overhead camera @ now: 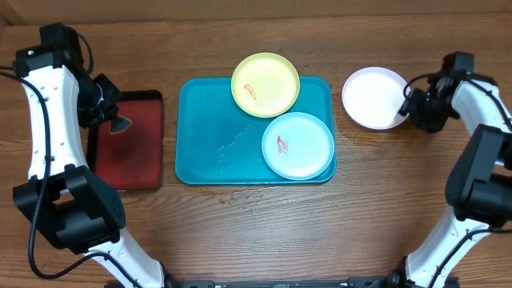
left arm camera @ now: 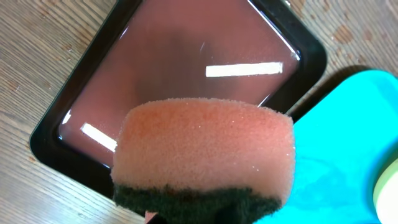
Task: Clean dirty plates on tray and stack at the side
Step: 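Set the white plate down on the table right of the tray, then move the right gripper to the yellow plate rim and grasp it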
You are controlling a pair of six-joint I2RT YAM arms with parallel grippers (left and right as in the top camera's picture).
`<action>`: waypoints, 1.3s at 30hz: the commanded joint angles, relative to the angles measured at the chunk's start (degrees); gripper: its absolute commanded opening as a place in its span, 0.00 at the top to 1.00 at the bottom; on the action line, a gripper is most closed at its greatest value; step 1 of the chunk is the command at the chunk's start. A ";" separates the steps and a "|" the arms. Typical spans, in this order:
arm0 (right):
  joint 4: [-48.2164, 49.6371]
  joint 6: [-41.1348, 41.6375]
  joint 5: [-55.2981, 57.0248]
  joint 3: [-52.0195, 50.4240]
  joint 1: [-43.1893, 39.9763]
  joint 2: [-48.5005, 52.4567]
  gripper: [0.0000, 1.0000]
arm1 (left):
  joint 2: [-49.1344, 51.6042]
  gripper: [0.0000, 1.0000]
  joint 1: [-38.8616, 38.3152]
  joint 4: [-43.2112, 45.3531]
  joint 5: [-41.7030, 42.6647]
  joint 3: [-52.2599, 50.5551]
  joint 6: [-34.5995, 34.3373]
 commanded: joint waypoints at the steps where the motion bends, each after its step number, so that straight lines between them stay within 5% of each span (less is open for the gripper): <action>1: -2.38 -2.34 0.09 7.19 2.97 -8.59 0.28 | 0.35 0.93 -0.28 0.81 0.04 -0.24 -0.55; 8: 2.27 -2.54 -1.66 10.19 13.35 -13.25 0.04 | 0.35 0.94 -0.28 2.16 0.02 -0.31 -0.57; 19: 15.32 -2.49 0.57 9.88 28.96 -4.72 0.00 | 0.35 0.92 -0.26 13.53 -1.88 -9.16 -0.57; 32: 25.24 -2.58 0.09 9.88 32.94 6.54 0.01 | 0.35 0.96 -0.20 27.54 -0.92 -24.39 -0.57; 39: 29.81 -9.38 0.35 9.88 35.36 9.64 0.04 | 0.35 0.93 -0.22 31.47 -2.97 -28.33 -0.57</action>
